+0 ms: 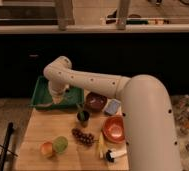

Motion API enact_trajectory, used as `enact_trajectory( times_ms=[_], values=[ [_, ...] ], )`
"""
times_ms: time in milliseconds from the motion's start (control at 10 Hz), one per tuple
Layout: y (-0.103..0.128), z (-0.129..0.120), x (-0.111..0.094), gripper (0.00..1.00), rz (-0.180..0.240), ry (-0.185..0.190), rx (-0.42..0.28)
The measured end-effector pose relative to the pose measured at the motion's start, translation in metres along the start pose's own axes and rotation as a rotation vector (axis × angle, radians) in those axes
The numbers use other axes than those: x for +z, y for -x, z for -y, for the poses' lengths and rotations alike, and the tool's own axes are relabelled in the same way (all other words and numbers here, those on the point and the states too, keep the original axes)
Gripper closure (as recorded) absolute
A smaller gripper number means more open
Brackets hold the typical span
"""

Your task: Place fork in table surface

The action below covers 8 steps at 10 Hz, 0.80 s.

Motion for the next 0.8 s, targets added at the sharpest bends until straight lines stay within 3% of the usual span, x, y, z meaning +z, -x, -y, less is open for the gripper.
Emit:
enact_trajectory(
  times_ms=[800],
  values=[
    [0.015,-0.034,0.005,1.0,0.034,0.021,-0.04]
  ],
)
